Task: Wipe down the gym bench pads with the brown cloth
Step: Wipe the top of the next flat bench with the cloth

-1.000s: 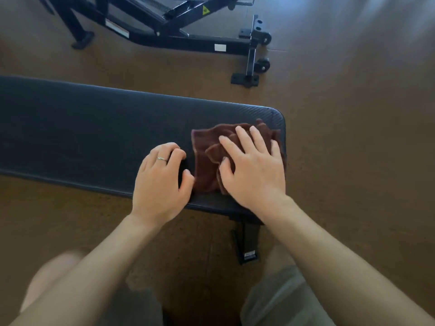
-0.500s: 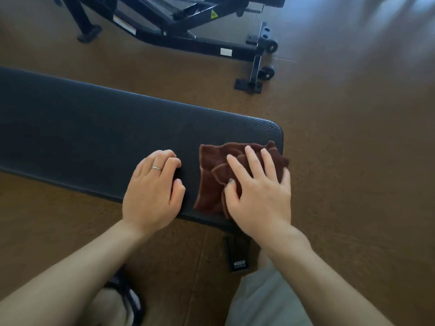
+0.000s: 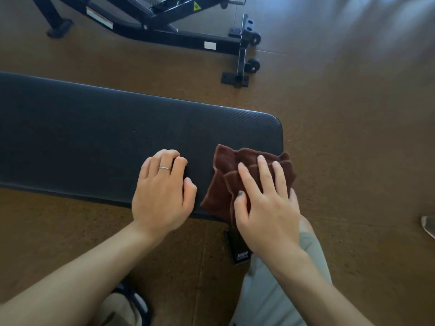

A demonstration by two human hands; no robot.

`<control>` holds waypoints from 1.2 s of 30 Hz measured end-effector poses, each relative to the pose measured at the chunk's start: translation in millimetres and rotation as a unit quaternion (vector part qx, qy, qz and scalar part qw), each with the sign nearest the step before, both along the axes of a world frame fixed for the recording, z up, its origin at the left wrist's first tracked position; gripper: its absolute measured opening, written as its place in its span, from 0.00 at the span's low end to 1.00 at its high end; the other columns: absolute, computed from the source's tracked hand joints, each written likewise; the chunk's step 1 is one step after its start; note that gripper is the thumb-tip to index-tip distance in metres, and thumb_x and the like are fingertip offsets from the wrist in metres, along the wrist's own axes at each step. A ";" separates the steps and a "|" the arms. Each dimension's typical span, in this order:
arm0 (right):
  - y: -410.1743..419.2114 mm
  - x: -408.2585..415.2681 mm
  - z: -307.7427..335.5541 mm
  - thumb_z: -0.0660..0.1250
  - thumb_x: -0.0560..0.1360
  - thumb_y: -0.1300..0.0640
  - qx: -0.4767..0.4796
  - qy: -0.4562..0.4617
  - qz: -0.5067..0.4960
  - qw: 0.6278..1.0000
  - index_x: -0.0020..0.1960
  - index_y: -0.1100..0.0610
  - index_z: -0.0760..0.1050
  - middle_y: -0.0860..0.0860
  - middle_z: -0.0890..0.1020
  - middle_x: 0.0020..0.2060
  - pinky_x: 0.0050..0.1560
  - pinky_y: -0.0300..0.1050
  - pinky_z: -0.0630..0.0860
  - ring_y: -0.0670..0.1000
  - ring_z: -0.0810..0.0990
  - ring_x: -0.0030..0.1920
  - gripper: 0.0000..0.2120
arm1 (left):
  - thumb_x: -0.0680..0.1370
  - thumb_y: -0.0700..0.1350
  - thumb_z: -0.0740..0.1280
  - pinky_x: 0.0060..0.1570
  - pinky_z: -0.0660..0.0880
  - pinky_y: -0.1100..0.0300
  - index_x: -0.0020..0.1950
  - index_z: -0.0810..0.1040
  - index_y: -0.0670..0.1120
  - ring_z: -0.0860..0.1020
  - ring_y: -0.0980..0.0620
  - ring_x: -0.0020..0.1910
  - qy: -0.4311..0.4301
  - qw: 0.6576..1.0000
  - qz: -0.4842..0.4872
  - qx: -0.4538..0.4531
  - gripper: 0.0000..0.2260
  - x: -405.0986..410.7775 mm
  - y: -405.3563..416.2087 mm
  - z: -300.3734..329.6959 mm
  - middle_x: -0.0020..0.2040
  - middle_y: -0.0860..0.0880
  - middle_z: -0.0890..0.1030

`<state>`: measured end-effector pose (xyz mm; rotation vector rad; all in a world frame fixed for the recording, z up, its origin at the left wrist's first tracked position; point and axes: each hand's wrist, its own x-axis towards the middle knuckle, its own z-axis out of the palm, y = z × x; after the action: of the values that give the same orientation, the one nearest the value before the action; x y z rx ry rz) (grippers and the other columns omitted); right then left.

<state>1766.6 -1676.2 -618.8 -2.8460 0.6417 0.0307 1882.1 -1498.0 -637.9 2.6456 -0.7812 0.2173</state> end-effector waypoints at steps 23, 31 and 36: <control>-64.8 114.5 -3.1 0.51 0.83 0.44 -0.005 -0.042 -0.007 0.999 0.81 0.45 0.64 0.52 0.64 0.81 0.79 0.65 0.60 0.58 0.57 0.82 0.27 | 0.79 0.46 0.58 0.66 0.72 0.42 0.57 0.78 0.40 0.76 0.40 0.61 -0.039 0.999 0.013 -0.005 0.14 -2.9 -5.3 -3.1 0.60 0.41 0.78; 3.1 168.5 -5.4 0.53 0.83 0.46 -0.036 -0.066 0.228 0.971 0.78 0.46 0.69 0.51 0.68 0.80 0.79 0.62 0.59 0.55 0.62 0.80 0.25 | 0.76 0.41 0.61 0.59 0.75 0.43 0.54 0.77 0.40 0.78 0.40 0.54 -0.070 0.997 0.006 -0.041 0.10 -5.4 -7.3 -5.9 0.56 0.42 0.80; -10.2 182.8 -8.4 0.52 0.82 0.44 -0.035 -0.071 0.230 0.970 0.74 0.44 0.73 0.49 0.73 0.75 0.77 0.61 0.63 0.54 0.67 0.77 0.24 | 0.76 0.40 0.61 0.58 0.75 0.44 0.52 0.77 0.39 0.78 0.41 0.54 -0.077 0.995 0.010 -0.056 0.09 -6.9 -5.6 -7.0 0.55 0.41 0.80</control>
<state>1949.4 -1686.4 -627.2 -2.9623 -0.0544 -0.1206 1875.2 -1503.6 -645.0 2.5543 -0.7684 0.4608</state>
